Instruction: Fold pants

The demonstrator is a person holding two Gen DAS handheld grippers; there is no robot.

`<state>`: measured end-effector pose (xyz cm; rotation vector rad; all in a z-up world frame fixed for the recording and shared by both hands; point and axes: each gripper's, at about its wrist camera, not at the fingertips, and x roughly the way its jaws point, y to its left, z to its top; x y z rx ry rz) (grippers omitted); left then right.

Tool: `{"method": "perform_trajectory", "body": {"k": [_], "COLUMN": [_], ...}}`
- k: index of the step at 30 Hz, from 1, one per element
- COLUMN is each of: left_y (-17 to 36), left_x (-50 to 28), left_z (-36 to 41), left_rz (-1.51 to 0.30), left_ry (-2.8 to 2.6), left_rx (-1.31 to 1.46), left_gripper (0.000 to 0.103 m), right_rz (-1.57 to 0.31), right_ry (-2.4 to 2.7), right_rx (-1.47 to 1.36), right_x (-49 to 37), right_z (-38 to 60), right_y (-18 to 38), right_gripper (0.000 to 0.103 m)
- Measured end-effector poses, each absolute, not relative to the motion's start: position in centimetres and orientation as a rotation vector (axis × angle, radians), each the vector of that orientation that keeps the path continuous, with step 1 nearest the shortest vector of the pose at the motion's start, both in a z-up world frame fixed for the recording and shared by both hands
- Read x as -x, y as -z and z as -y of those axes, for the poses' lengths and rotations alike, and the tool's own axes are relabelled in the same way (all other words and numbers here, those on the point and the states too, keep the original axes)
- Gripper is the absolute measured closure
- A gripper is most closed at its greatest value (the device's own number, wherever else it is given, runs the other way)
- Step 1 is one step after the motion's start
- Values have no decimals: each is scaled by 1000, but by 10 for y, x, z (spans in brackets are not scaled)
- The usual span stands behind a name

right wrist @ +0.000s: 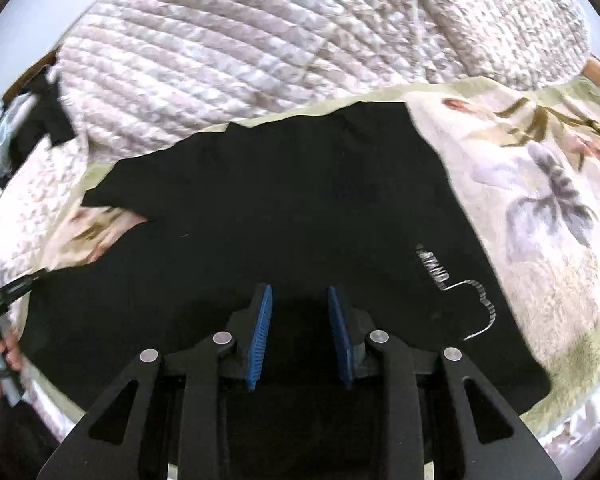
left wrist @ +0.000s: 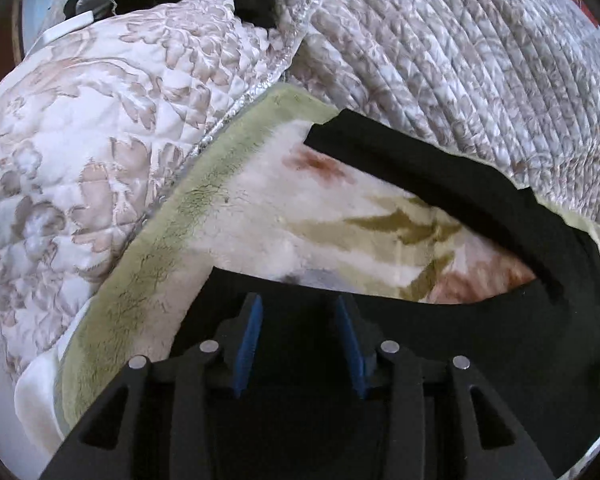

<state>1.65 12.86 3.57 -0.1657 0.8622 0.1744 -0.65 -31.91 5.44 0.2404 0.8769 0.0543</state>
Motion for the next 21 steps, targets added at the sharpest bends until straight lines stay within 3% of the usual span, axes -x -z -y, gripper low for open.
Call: {"method": "perform_trajectory", "body": {"k": [3,7,11,21], "left_y": [-34,-35,-35,-23], "left_x": [-7,-1,7,20], "left_z": [-112,-78,-48,-17], "left_rz": [-865,-869,-878,-902], "left_ry": [-120,-10,92,120], "left_rx": [157,146,127,21], "left_gripper": [61,60,60,60], "right_rz": [-959,-902,-835,-918], "right_ry": [32,60,-41,-155], "right_rx": [-267,-225,-189,-82], "right_x": [-7,-1,9,9], "right_z": [334,331,305,256], "right_y": [-34,-43,-55,-41], "right_gripper": [73,71,53,52]}}
